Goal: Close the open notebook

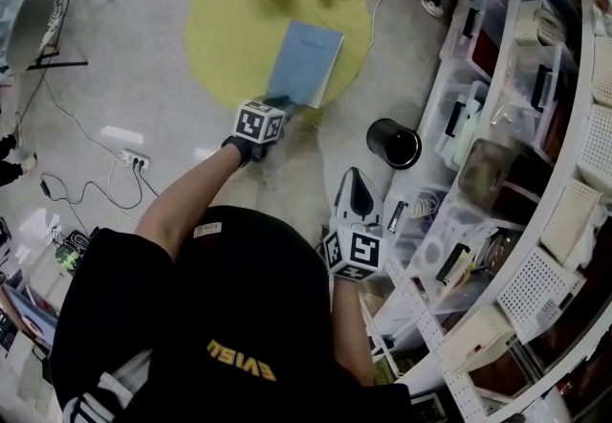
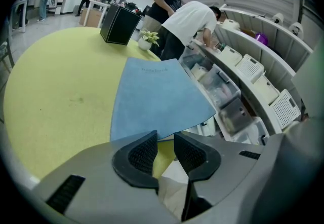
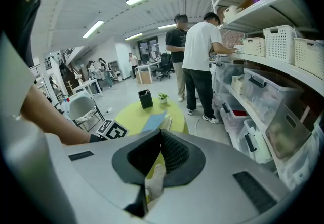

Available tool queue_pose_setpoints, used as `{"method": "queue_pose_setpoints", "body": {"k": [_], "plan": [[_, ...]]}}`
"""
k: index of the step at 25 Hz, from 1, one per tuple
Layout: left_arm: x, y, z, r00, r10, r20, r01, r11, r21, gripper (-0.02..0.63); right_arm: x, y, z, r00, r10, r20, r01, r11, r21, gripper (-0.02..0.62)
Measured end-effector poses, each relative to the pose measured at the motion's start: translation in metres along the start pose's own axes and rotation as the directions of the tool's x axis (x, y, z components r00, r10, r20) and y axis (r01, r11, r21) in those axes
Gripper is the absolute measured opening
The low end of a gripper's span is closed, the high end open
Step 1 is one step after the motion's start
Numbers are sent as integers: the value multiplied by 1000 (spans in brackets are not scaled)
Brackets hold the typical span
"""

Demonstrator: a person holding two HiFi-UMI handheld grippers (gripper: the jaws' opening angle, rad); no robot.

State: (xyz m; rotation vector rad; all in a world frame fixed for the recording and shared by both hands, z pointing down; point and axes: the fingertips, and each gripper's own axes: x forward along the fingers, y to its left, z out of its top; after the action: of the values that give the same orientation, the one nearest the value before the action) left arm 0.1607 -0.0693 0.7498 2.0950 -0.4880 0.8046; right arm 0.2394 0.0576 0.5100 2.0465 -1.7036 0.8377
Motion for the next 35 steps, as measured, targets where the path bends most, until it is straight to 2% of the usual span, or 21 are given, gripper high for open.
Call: {"method": "queue_pose_setpoints", "body": {"k": [10,12,15,18,25,28,30,35], "plan": [[-14,-8,9,999,-30,34,31,999,-23,115,3,6,2,1000,17,10,-17,1000,-14,2],[-21,-12,11,998,-58,39,59,998,-29,125,4,9,3,1000,18,15,-17,1000,-14,2],[-37,-28,9,991,-134,20,134,991,-19,215,6,14,7,999,20,34,-20,1000,-2,2],[-62,-47,15,982,-187,25,186,982,26,215,8,19,19,998,16,62,-16,1000,1,2],[-151,-90,50,946,-278,165,269,960,73,212,-5,29,40,992,-1,126,2,1000,-8,2],[-191,-89,65,925,-282,256,287,958,16,202,-11,33,42,990,-3,144,3,1000,-5,2],[-217,-85,72,916,-262,304,272,962,9,175,-16,37,46,989,-12,149,12,1000,1,2],[-276,-79,94,888,-230,399,213,973,87,130,-29,49,66,977,-17,214,15,1000,13,2]]}}
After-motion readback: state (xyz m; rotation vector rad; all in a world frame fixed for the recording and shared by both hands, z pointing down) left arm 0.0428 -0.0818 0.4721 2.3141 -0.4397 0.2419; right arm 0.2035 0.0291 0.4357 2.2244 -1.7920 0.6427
